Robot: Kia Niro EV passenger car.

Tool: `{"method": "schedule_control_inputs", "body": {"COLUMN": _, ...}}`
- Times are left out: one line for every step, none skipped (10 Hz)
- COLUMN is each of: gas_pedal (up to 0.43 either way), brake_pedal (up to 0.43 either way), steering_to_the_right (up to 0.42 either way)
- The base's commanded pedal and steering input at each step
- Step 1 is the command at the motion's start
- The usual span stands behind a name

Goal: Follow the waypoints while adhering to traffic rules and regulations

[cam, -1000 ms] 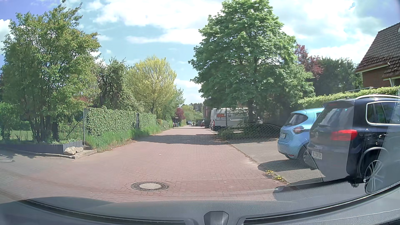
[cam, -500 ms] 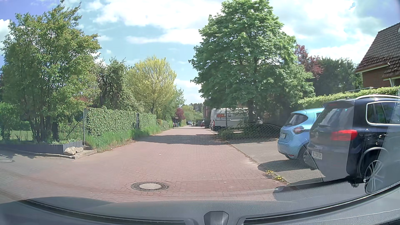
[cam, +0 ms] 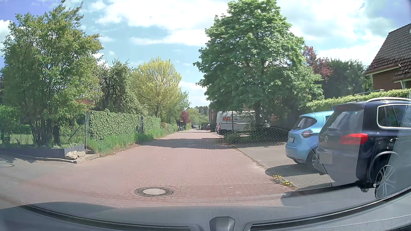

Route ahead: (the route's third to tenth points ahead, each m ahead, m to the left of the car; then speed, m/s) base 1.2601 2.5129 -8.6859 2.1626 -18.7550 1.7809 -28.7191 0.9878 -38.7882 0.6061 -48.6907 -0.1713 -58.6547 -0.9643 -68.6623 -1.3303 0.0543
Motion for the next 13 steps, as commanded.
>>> {"method": "schedule_control_inputs", "body": {"gas_pedal": 0.0, "brake_pedal": 0.091, "steering_to_the_right": -0.02}}
{"method": "schedule_control_inputs", "body": {"gas_pedal": 0.0, "brake_pedal": 0.085, "steering_to_the_right": -0.02}}
{"method": "schedule_control_inputs", "body": {"gas_pedal": 0.0, "brake_pedal": 0.091, "steering_to_the_right": -0.02}}
{"method": "schedule_control_inputs", "body": {"gas_pedal": 0.0, "brake_pedal": 0.085, "steering_to_the_right": -0.02}}
{"method": "schedule_control_inputs", "body": {"gas_pedal": 0.0, "brake_pedal": 0.085, "steering_to_the_right": -0.02}}
{"method": "schedule_control_inputs", "body": {"gas_pedal": 0.0, "brake_pedal": 0.085, "steering_to_the_right": -0.02}}
{"method": "schedule_control_inputs", "body": {"gas_pedal": 0.0, "brake_pedal": 0.085, "steering_to_the_right": -0.02}}
{"method": "schedule_control_inputs", "body": {"gas_pedal": 0.0, "brake_pedal": 0.085, "steering_to_the_right": -0.02}}
{"method": "schedule_control_inputs", "body": {"gas_pedal": 0.0, "brake_pedal": 0.085, "steering_to_the_right": -0.02}}
{"method": "schedule_control_inputs", "body": {"gas_pedal": 0.0, "brake_pedal": 0.085, "steering_to_the_right": -0.02}}
{"method": "schedule_control_inputs", "body": {"gas_pedal": 0.0, "brake_pedal": 0.079, "steering_to_the_right": -0.02}}
{"method": "schedule_control_inputs", "body": {"gas_pedal": 0.0, "brake_pedal": 0.079, "steering_to_the_right": -0.019}}
{"method": "schedule_control_inputs", "body": {"gas_pedal": 0.0, "brake_pedal": 0.079, "steering_to_the_right": -0.019}}
